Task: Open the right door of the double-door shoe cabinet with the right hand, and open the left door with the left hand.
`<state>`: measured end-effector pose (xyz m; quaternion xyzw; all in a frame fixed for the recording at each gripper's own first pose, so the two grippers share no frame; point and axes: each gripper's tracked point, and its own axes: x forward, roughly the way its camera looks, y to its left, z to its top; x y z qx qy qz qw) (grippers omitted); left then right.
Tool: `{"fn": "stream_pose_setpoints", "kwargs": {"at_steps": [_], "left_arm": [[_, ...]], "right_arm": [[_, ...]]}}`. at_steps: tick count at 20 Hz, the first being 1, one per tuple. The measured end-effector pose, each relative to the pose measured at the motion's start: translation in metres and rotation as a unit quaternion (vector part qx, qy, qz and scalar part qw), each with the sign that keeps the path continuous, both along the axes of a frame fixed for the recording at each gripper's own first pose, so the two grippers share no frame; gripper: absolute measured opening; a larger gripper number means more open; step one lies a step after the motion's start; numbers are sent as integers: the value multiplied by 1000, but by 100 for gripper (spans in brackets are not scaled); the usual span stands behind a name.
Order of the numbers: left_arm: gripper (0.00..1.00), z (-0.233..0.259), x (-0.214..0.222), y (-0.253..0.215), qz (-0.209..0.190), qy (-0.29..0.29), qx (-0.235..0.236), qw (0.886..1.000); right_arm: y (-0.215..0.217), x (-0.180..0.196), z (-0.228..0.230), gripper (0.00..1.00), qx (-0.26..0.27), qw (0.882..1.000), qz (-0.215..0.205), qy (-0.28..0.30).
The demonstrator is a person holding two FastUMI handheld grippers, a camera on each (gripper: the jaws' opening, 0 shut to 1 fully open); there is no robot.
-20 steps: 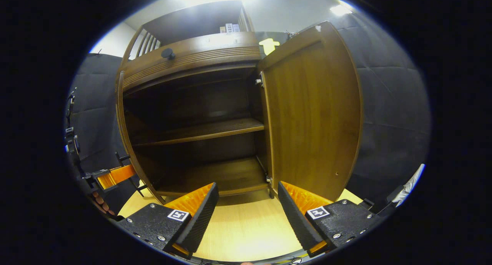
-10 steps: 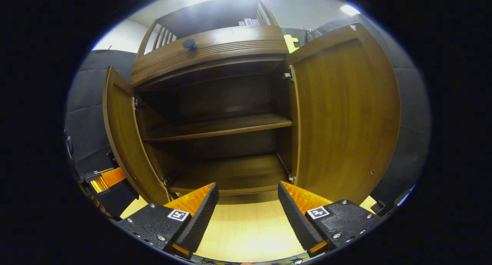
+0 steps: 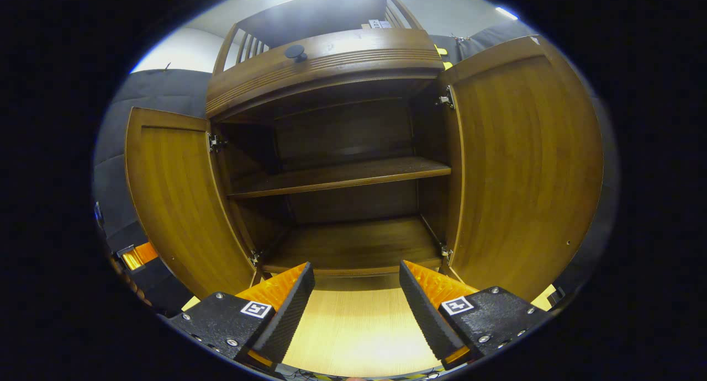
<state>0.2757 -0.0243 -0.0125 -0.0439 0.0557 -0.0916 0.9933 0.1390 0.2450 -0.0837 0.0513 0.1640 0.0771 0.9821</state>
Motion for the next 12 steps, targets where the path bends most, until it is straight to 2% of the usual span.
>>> {"fn": "stream_pose_setpoints", "kwargs": {"at_steps": [2,4,5,8,9,10,11,12], "left_arm": [[12,3,-1,6,8,-9,13,1000],[3,8,3,15,4,-20,16,1000],[3,5,7,16,-4,-20,20,1000],[3,6,7,22,-27,-27,40,998],[3,7,8,26,-33,-30,46,998],[3,7,9,27,-40,-31,47,998],[3,8,11,30,-46,-33,46,997],[7,7,12,31,-50,-33,44,997]], "right_arm": [[4,2,-3,92,-3,1000,7,4],[5,5,-3,95,-8,1000,16,10],[5,7,0,92,-9,1000,16,8],[1,15,17,92,-10,1000,12,-6],[-2,17,22,95,-14,1000,9,-10],[-6,20,25,92,-19,1000,5,-12],[-9,22,26,95,-25,1000,2,-11],[-12,23,27,95,-31,1000,0,-6]]}}
